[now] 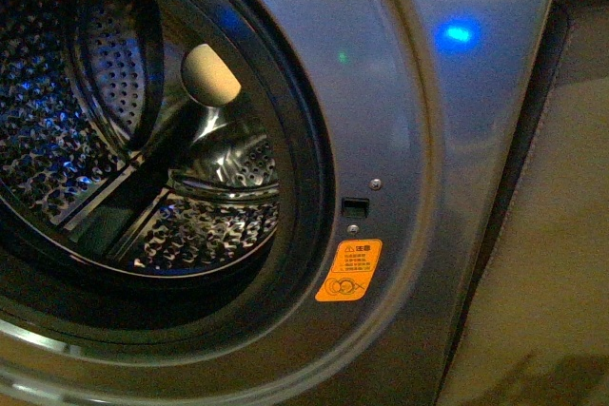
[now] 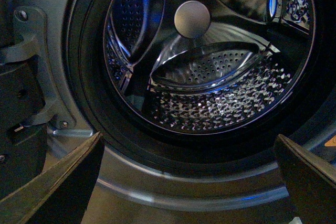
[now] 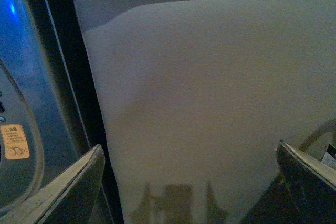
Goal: Put clothes into washing machine
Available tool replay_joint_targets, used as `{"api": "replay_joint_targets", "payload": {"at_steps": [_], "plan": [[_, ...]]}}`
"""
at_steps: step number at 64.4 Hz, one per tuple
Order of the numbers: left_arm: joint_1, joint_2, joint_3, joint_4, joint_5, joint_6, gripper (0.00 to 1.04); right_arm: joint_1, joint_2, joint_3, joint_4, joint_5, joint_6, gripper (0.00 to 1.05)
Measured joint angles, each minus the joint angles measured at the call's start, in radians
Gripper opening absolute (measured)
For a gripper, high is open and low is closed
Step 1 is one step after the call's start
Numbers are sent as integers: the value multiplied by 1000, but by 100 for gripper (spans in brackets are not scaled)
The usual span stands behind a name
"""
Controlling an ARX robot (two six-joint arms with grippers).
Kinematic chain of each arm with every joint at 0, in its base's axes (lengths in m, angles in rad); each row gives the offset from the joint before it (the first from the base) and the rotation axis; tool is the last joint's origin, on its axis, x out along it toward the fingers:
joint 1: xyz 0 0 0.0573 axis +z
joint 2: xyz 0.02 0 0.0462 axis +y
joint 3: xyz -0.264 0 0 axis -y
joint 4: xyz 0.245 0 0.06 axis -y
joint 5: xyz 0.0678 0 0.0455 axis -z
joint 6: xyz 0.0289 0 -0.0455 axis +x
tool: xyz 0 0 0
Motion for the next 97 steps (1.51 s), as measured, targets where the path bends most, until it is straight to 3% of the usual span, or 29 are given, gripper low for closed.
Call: {"api": "replay_joint_targets", "payload": {"at_steps": [33,36,40,46,51,65,78,92,97], "plan": [[0,0,0,0,0,0,98,0,0,0,0,-2,0,97],[0,0,0,0,0,0,98,-40,24,0,34,-141,-11,97],[0,0,0,0,1,0,98,-169,116,3,148,-478,-13,97],[0,0,0,0,-1,0,98,-306,266,32,325,-783,16,97],[0,0,0,0,0,0,98,-407,404,86,500,-885,66,97],[0,-1,0,0,0,0,98,-653,780,264,883,-962,153,97],[0,-1,0,0,0,0,98,-877,1112,522,656,-908,17,97],[0,-1,0,0,0,0,98,-1060,1385,763,71,-909,-322,97],[0,-1,0,0,0,0,98,-1092,1471,778,-47,-877,-428,97]]}}
